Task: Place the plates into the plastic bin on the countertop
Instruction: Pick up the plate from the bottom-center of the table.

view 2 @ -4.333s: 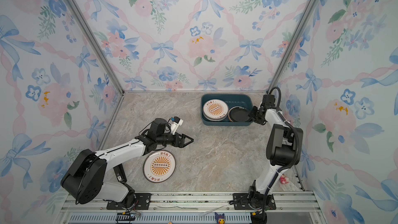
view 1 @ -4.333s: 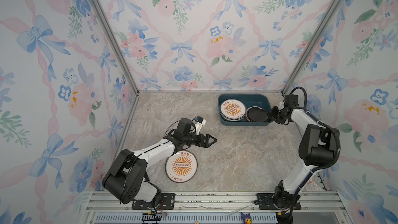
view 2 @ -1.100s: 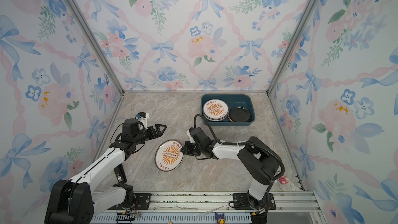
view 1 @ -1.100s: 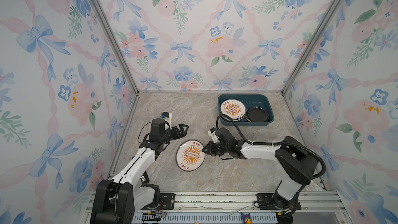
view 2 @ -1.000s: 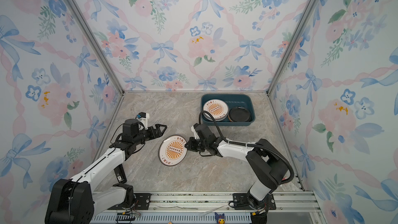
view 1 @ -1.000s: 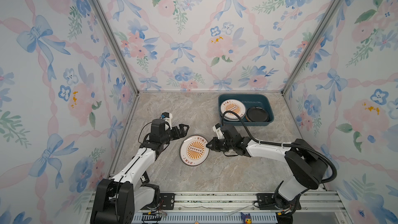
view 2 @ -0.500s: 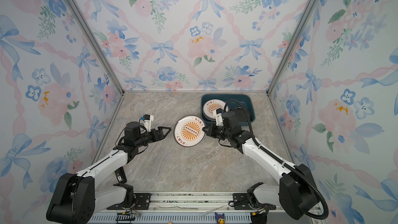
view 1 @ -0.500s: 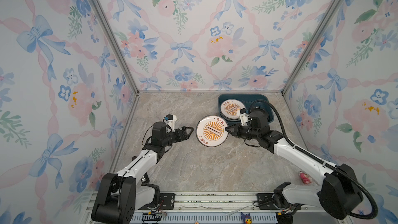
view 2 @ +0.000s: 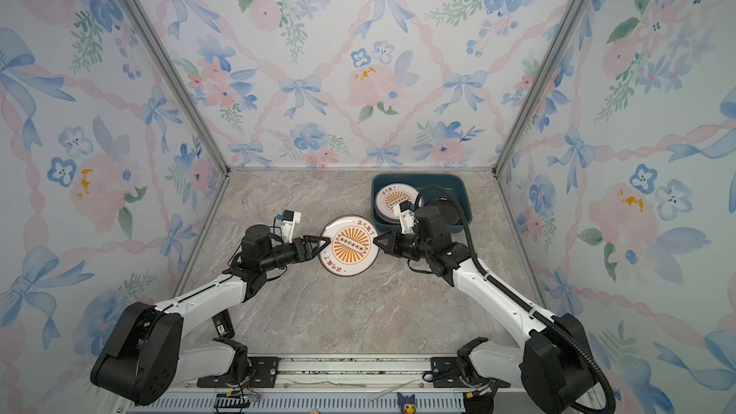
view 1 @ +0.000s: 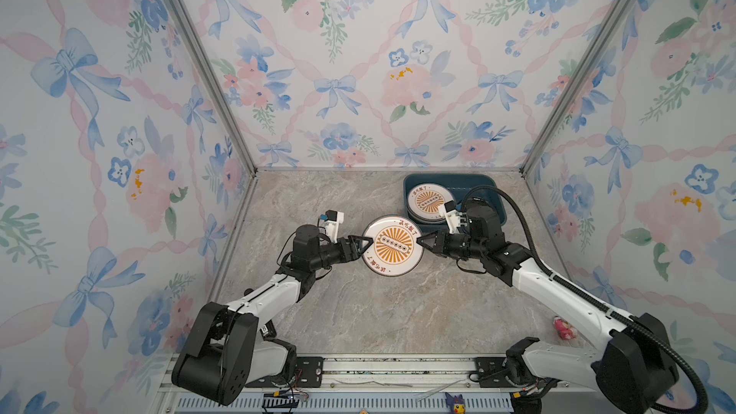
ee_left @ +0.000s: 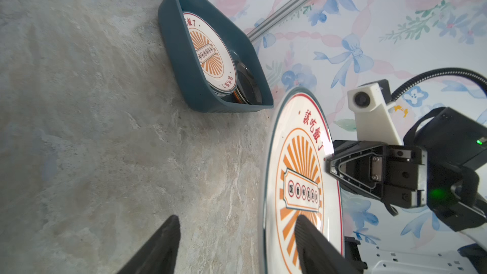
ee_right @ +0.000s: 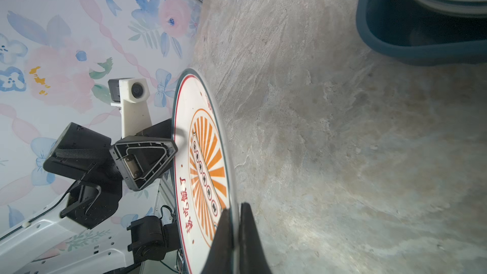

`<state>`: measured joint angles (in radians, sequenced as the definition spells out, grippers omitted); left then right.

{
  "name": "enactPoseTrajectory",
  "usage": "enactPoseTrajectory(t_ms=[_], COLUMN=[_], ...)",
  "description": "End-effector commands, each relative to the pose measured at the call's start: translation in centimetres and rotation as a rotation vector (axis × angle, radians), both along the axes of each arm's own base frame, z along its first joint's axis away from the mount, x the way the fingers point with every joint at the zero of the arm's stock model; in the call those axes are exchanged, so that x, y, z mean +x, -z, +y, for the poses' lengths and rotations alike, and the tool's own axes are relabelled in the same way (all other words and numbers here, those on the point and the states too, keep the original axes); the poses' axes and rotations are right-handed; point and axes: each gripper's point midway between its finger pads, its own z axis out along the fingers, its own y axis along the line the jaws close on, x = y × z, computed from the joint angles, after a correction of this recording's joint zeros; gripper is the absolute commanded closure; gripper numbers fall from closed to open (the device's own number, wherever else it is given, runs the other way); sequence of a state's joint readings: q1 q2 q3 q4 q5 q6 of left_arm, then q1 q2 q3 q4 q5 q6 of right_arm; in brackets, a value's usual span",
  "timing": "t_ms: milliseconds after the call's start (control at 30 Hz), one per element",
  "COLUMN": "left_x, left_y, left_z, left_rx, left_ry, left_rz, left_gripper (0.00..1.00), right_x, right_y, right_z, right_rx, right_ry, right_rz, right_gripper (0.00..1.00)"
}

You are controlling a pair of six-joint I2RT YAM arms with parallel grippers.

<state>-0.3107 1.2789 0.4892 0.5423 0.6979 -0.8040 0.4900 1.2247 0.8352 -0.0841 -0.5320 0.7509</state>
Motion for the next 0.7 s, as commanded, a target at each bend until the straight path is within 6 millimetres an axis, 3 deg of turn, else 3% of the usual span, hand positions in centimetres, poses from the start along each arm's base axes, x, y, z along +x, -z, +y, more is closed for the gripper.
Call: enactPoseTrajectory(t_ms=[0,200,467,600,667], left_x=[-0.1,-0.6,-0.9,-0.9,-0.9], left_y=[-1.3,-2.0,-2.2,-2.1,-2.1], left_z=[-0.9,-1.8,-2.6,-2.9,-3.0], left_rx=[-0.039,-0.06,-0.066,-0.065,-0.065], left_ry=[0.045,0.091,0.134,0.143,0.148], left_rz=[-0.032,-0.041,-0.042,-0.036,-0.034], left_gripper=[0.45,0.74,0.87,1.0,1.0], right_x=[0.0,0.6,0.9,1.0,1.1], right_y=[-1.8,-1.4,-1.6,-1.3,-1.1], right_z=[0.2,0.6,0.9,0.7,0.7], right_rx=[0.054,0.075,0.094,0.09,0.091], right_ry=[-0.026,-0.047,-0.083,-0.093,-0.096], right_rz=[-0.059,-0.054,-0.069,-0.07,-0.065], right_gripper=[1.0,1.0,1.0,1.0,1.0])
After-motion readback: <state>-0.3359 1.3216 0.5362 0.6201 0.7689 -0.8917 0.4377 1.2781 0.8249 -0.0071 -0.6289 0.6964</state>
